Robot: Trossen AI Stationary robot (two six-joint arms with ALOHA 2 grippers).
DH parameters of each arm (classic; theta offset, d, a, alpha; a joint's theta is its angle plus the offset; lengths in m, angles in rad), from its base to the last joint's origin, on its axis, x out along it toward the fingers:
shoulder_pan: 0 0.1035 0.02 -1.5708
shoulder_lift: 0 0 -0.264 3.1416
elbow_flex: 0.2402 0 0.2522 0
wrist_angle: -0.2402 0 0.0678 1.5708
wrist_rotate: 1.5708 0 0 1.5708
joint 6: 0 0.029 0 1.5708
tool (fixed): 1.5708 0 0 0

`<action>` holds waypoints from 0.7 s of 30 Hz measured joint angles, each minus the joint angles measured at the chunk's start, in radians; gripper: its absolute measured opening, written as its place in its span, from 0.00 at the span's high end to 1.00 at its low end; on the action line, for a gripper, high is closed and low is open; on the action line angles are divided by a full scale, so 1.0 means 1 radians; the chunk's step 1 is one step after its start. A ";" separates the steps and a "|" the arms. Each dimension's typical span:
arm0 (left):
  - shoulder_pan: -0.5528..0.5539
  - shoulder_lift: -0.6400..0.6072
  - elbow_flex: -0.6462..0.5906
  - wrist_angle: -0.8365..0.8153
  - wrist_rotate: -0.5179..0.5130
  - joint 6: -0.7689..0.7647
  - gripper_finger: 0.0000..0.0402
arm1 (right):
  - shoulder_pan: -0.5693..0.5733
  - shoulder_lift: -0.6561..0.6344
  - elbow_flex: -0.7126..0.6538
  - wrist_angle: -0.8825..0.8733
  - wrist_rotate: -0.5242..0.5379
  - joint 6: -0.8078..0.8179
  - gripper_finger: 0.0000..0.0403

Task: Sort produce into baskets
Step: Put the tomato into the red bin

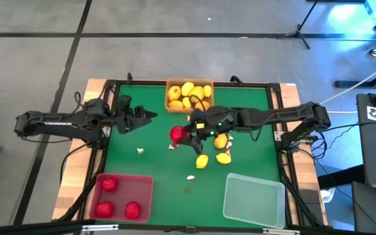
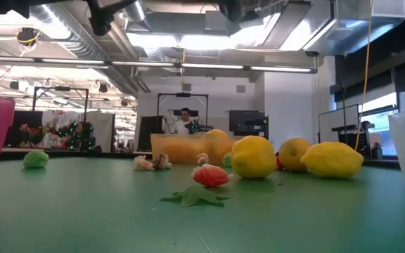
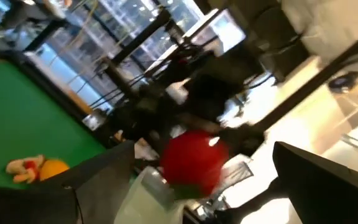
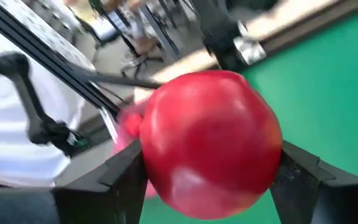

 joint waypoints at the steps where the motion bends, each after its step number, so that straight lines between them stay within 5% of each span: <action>1: -0.015 0.020 0.000 0.002 -0.016 -0.004 0.06 | 0.000 0.000 0.023 0.000 0.000 -0.001 0.37; 11: -0.123 0.209 0.000 0.352 -0.106 0.078 0.06 | 0.026 -0.001 0.081 -0.006 0.043 -0.049 0.37; 21: -0.166 0.310 0.023 0.395 -0.173 0.113 0.06 | 0.011 -0.001 0.081 0.003 0.093 -0.057 0.37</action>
